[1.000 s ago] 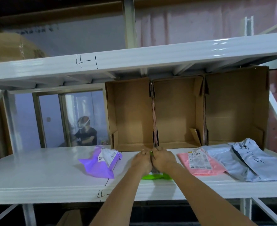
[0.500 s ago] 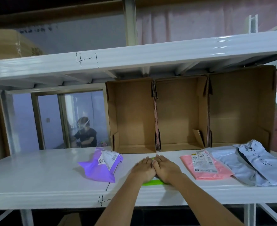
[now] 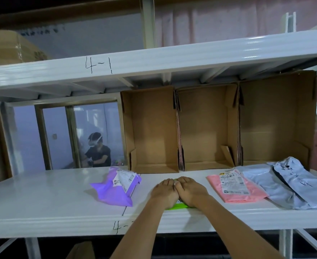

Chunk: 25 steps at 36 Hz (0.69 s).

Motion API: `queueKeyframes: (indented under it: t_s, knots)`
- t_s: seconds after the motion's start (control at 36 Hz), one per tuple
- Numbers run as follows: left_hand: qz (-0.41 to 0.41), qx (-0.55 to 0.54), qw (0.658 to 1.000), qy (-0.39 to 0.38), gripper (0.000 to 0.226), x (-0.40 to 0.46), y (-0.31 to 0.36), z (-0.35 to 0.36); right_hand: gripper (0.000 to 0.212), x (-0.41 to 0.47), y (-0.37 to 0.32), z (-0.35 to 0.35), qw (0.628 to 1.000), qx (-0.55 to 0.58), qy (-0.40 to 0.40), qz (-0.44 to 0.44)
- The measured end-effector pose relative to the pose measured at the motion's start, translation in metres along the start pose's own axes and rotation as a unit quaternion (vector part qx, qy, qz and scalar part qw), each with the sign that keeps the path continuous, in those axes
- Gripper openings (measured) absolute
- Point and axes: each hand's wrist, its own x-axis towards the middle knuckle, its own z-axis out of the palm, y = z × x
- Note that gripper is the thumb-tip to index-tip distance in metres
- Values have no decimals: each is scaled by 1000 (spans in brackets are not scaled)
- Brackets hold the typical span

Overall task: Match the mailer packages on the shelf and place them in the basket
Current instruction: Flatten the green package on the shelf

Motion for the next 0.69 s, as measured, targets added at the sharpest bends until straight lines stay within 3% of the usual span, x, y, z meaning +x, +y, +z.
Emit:
queueKeyframes:
  t_s: [0.17, 0.69]
  knots:
    - [-48, -58, 997, -2, 58, -9, 5, -3, 50, -1, 0, -1, 1000, 2, -6, 8]
    - [-47, -44, 997, -52, 57, -20, -1, -9, 50, 5, 1, -1, 999, -7, -35, 20]
